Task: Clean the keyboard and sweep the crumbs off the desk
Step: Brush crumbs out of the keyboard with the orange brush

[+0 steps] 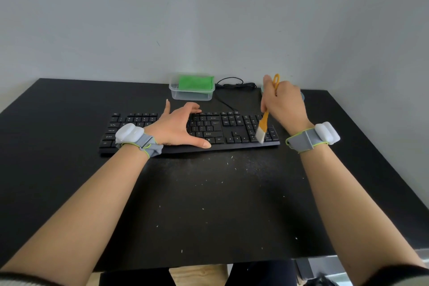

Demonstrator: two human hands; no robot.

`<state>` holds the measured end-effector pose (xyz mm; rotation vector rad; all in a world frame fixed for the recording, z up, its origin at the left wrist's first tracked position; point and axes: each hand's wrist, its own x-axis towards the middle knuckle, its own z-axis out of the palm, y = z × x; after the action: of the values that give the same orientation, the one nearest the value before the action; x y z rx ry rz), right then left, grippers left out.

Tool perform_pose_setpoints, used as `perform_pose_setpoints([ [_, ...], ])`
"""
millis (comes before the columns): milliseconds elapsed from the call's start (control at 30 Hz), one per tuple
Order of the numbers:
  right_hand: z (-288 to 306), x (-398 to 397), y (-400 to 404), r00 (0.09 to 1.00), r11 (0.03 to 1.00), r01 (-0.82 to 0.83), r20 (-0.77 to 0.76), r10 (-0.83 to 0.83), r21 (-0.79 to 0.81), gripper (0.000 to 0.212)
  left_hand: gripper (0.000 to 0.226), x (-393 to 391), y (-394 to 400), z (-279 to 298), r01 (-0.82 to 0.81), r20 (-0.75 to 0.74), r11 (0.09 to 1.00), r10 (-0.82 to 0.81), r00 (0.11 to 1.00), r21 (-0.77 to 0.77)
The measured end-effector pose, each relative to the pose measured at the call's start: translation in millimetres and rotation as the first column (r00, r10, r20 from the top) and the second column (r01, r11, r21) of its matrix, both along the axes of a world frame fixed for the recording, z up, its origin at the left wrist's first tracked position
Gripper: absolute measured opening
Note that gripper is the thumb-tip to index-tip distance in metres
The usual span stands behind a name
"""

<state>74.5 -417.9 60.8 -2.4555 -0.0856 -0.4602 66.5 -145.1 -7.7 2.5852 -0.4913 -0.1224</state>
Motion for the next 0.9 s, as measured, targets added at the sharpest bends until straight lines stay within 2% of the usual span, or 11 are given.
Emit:
perform_pose_setpoints([
  [67, 1, 1, -1, 0.999, 1.000, 0.002, 0.039, -0.003, 0.028, 0.067, 0.118, 0, 1, 0, -0.001, -0.002, 1.000, 0.001, 1.000, 0.004],
  [133, -2, 2, -2, 0.999, 0.999, -0.029, 0.015, 0.029, -0.022, 0.061, 0.118, 0, 0, 0, 0.001, -0.002, 1.000, -0.001, 1.000, 0.008],
  [233, -2, -1, -6, 0.998, 0.996, -0.003, -0.060, -0.002, -0.084, 0.071, 0.118, -1, 0, -1, 0.005, 0.002, 1.000, -0.005, 1.000, 0.006],
  [367, 5, 1, -9, 0.999, 0.999, 0.044, 0.016, -0.044, 0.008, 0.071, 0.118, -1, 0, 1, 0.001, -0.010, 1.000, -0.001, 1.000, 0.004],
  [433, 3, 1, -11, 1.000, 1.000, 0.022, 0.020, -0.022, 0.001, 0.066, 0.118, -1, 0, 1, 0.001, -0.010, 1.000, -0.001, 1.000, 0.006],
  [567, 0, -3, -12, 0.995, 0.995, 0.016, -0.092, -0.024, -0.095, 0.076, 0.119, 0, 0, 2, 0.002, -0.006, 1.000, -0.002, 1.000, 0.015],
  [633, 2, -3, -12, 0.997, 0.998, 0.028, -0.071, -0.032, -0.061, 0.077, 0.120, 0, 1, 2, 0.000, -0.006, 1.000, 0.000, 1.000, 0.019],
  [733, -2, -1, -15, 1.000, 0.999, 0.003, -0.002, -0.003, 0.042, 0.067, 0.125, 0, 2, 2, -0.001, -0.021, 1.000, 0.001, 1.000, 0.021],
  [800, -6, 0, -18, 1.000, 1.000, -0.021, -0.008, 0.021, 0.018, 0.064, 0.126, 0, 2, 2, -0.001, -0.024, 1.000, 0.002, 1.000, 0.020],
  [900, -3, -1, -20, 0.999, 1.000, 0.006, -0.046, -0.006, 0.003, 0.075, 0.125, 1, 2, 2, 0.000, -0.020, 1.000, 0.001, 1.000, 0.018],
])
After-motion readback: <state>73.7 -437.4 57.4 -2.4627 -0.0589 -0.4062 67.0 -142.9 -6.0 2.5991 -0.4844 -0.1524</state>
